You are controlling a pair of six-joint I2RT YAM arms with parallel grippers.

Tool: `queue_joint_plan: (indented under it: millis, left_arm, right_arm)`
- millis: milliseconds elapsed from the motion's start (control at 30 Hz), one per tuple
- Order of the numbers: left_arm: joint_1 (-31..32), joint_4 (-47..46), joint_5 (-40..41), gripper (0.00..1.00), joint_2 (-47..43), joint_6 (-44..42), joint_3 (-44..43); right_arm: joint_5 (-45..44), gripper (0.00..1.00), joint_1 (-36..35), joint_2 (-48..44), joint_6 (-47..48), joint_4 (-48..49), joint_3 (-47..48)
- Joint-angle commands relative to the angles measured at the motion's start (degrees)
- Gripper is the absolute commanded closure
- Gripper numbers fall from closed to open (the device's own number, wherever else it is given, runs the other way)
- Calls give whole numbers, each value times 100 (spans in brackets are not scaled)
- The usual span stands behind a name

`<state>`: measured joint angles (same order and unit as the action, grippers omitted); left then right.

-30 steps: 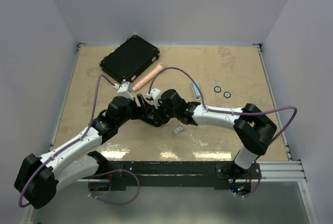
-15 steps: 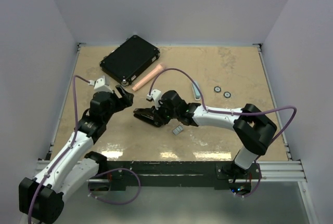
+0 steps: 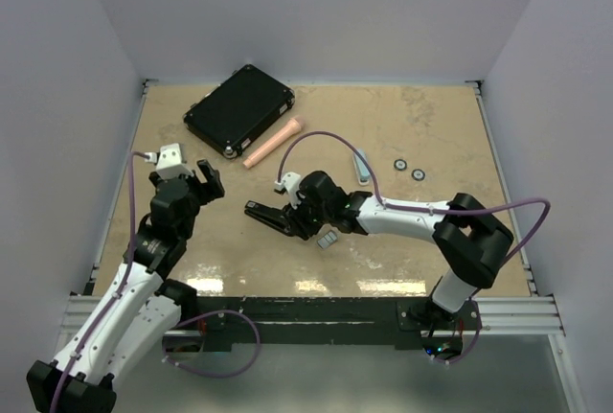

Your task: Load the staples into the stapler

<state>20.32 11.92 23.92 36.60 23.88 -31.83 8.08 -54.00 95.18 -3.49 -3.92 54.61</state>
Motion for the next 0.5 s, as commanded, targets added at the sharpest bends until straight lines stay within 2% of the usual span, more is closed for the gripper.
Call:
queue_joint_plan:
  millis: [0,67,200,467]
  left_arm:
    - [-28,-164,306,17,-65,-559,-95]
    - [-28,-199,323,17,-48,-665,-121]
    - [-36,-331,437,17,-65,-911,-86]
    - [-36,-700,605,17,-443,-955,230]
  right_arm:
    - [-78,54,-14,-446,-3,-467,49]
    - [-96,49,-14,-544,-12,-705,225]
    - [-236,45,-23,-641,-108,-1425,804]
    - [-394,32,-111,255,-284,-2516,2211]
